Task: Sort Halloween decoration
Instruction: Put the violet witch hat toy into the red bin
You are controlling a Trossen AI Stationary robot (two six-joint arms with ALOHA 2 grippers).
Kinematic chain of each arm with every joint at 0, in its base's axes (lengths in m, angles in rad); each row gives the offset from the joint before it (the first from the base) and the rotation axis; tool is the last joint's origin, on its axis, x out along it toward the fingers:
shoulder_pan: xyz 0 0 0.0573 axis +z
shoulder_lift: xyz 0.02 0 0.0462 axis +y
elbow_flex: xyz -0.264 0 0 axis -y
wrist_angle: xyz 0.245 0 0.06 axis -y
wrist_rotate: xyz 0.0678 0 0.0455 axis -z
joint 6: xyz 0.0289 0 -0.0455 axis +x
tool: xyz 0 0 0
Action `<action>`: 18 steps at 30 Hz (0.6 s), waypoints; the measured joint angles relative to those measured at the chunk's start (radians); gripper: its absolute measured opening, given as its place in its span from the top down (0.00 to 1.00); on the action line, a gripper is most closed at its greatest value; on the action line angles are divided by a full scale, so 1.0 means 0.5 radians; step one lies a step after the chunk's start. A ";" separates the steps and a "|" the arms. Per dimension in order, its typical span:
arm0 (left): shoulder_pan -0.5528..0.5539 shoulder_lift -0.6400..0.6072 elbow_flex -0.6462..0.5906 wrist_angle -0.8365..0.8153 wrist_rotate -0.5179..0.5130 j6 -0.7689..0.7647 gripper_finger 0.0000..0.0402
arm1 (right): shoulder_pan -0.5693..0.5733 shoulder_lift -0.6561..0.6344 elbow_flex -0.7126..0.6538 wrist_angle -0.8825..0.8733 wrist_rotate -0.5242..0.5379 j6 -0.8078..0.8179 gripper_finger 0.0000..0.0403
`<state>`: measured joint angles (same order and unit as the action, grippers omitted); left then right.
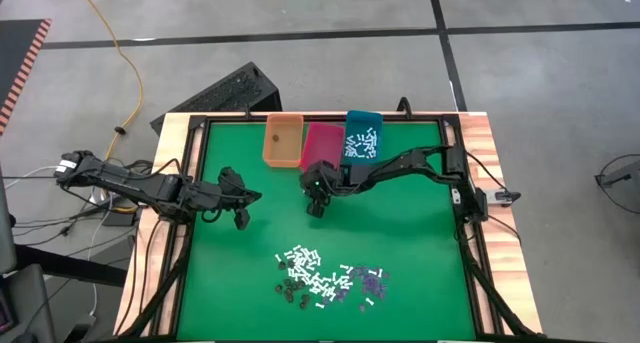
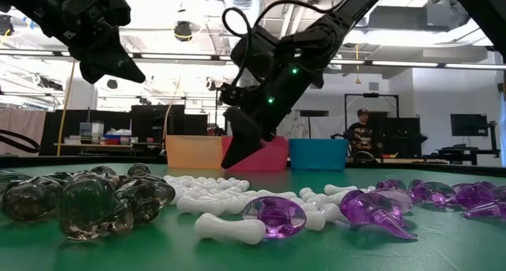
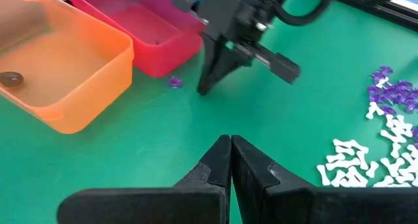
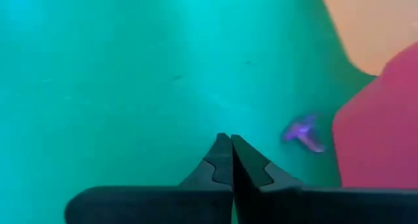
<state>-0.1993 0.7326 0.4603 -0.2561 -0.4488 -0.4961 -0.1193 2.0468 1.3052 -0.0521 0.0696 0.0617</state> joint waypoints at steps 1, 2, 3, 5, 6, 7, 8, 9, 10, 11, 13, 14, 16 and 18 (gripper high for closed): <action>0.000 0.000 0.000 0.000 -0.001 0.000 1.00 | 0.012 -0.006 0.000 -0.006 0.027 0.004 0.96; 0.000 0.001 0.000 0.001 -0.001 0.000 1.00 | 0.020 -0.014 0.000 -0.023 0.053 0.004 0.95; 0.000 0.000 0.000 0.000 -0.001 -0.001 1.00 | 0.015 -0.023 0.000 -0.032 0.077 0.002 0.93; 0.000 0.000 0.000 0.000 -0.002 -0.004 1.00 | -0.021 -0.042 0.001 -0.050 0.119 -0.017 0.89; 0.000 0.001 0.000 0.000 -0.002 -0.005 1.00 | -0.053 -0.049 0.001 -0.075 0.124 -0.032 0.88; 0.000 0.001 0.000 0.000 -0.002 -0.005 1.00 | -0.087 -0.053 0.001 -0.102 0.131 -0.059 0.87; 0.000 0.000 0.000 0.000 -0.002 -0.005 1.00 | -0.126 -0.053 0.001 -0.132 0.141 -0.081 0.87; 0.000 0.000 0.000 0.000 -0.002 -0.005 1.00 | -0.164 -0.053 0.001 -0.161 0.140 -0.087 0.87; 0.000 0.001 0.000 0.000 -0.002 -0.005 1.00 | -0.207 -0.053 0.001 -0.182 0.134 -0.087 0.87; 0.000 0.000 0.000 0.001 -0.003 -0.005 1.00 | -0.246 -0.053 0.001 -0.189 0.094 -0.087 0.88; 0.000 0.000 0.000 0.000 -0.003 -0.009 1.00 | -0.309 -0.053 0.001 -0.177 -0.027 -0.078 0.88; 0.000 0.001 0.000 0.000 -0.003 -0.015 1.00 | -0.328 -0.053 0.005 -0.176 -0.081 -0.068 0.88; 0.000 0.000 0.000 0.000 -0.004 -0.027 1.00 | -0.331 -0.053 0.034 -0.191 -0.147 -0.065 0.88; 0.000 0.000 0.000 0.000 -0.004 -0.028 1.00 | -0.302 -0.053 0.071 -0.192 -0.156 -0.078 0.88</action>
<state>-0.1993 0.7326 0.4603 -0.2562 -0.4507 -0.5102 -0.2701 2.0205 1.3409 -0.1482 -0.0086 0.0228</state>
